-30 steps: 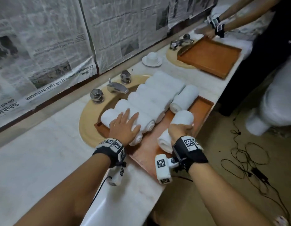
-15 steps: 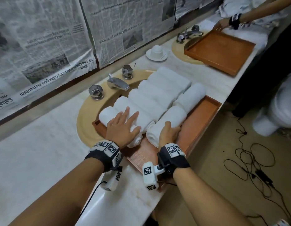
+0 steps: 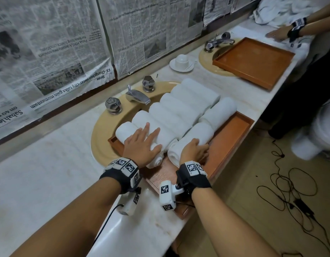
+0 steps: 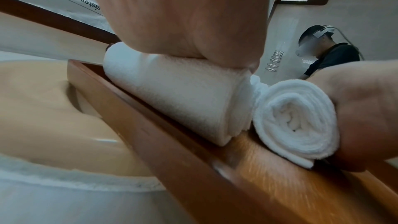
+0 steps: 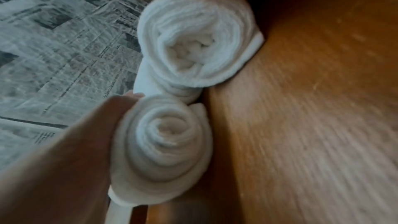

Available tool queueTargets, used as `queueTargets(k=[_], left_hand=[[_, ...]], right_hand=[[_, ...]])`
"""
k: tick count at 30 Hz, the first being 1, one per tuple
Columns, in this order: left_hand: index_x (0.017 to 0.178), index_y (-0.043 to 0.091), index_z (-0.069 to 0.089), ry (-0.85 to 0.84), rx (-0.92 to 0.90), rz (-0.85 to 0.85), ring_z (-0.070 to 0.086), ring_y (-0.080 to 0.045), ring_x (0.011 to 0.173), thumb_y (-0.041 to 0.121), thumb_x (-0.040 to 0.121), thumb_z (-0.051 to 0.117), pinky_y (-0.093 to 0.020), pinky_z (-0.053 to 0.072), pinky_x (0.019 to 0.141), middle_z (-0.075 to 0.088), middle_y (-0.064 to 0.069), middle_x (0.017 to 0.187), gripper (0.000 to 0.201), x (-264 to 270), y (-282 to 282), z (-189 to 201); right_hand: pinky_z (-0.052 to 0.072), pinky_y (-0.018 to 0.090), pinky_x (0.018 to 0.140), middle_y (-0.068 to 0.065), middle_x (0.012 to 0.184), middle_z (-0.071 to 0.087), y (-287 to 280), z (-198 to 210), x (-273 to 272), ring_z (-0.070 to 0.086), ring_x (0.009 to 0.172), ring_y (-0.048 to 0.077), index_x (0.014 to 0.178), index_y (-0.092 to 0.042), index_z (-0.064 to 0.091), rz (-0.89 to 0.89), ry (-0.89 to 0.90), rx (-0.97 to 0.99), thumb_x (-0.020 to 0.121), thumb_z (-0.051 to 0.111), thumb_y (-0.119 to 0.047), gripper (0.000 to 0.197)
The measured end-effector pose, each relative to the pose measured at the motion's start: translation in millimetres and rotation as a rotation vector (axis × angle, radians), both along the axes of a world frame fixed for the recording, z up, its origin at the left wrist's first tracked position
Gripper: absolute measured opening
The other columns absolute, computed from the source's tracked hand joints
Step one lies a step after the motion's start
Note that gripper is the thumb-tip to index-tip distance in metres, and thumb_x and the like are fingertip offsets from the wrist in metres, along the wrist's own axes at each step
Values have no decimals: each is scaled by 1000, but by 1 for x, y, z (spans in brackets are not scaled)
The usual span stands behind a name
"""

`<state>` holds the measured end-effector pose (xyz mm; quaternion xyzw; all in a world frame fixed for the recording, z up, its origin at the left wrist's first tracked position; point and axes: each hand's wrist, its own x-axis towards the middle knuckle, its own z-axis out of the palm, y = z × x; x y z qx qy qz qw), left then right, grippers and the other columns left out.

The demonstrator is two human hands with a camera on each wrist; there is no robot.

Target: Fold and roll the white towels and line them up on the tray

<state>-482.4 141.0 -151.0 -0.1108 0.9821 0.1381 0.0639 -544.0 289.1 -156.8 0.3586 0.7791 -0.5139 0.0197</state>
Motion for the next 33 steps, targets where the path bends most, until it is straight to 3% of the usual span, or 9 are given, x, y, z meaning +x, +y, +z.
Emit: queueTargets(k=[8, 12, 16, 22, 27, 31, 33], left_hand=[[149, 51, 4, -24, 12, -1, 0, -16, 149, 62, 95, 30, -46, 9, 116, -12, 13, 161, 61, 1, 0, 4], [149, 50, 3, -30, 3, -8, 0, -16, 149, 63, 95, 29, -46, 9, 116, -12, 12, 161, 61, 1, 0, 5], [149, 50, 2, -46, 3, -7, -1, -16, 149, 63, 95, 28, -46, 8, 116, -13, 12, 161, 61, 0, 1, 5], [149, 50, 1, -59, -2, -4, -2, -16, 149, 62, 95, 29, -47, 8, 116, -14, 12, 161, 62, -1, -1, 5], [149, 51, 1, -57, 0, 0, -2, -15, 149, 62, 95, 29, -46, 9, 116, -14, 13, 161, 62, -1, 0, 7], [148, 52, 2, -55, 12, -1, -2, -14, 149, 63, 94, 30, -46, 10, 115, -13, 14, 161, 62, 0, -1, 6], [148, 52, 2, -46, 21, 1, -2, -14, 149, 63, 94, 30, -46, 10, 115, -13, 15, 161, 62, -1, -2, 6]], right_hand=[[16, 44, 111, 17, 148, 28, 12, -5, -5, 24, 136, 33, 148, -14, 25, 114, -54, -31, 93, 45, -47, 67], [21, 45, 111, 17, 151, 22, 24, 4, -19, 26, 135, 37, 152, -17, 12, 149, 10, -54, 85, 61, -44, 87], [25, 44, 109, 15, 150, 22, 28, 14, -44, 27, 134, 37, 152, -9, 8, 164, -44, -35, 78, 70, -43, 102], [32, 44, 107, 17, 148, 25, 18, 5, -47, 33, 130, 39, 151, 0, 7, 176, -32, 0, 83, 62, -44, 98], [36, 49, 103, 17, 143, 31, 22, -2, -54, 39, 124, 41, 149, -7, 19, 135, 21, -21, 83, 61, -40, 85], [35, 54, 105, 17, 147, 23, 26, -9, -49, 36, 127, 42, 152, -18, 10, 149, 32, -66, 80, 66, -38, 93], [34, 51, 106, 15, 150, 20, 30, -9, -41, 34, 130, 40, 153, -18, 4, 203, 60, -42, 77, 69, -39, 102]])
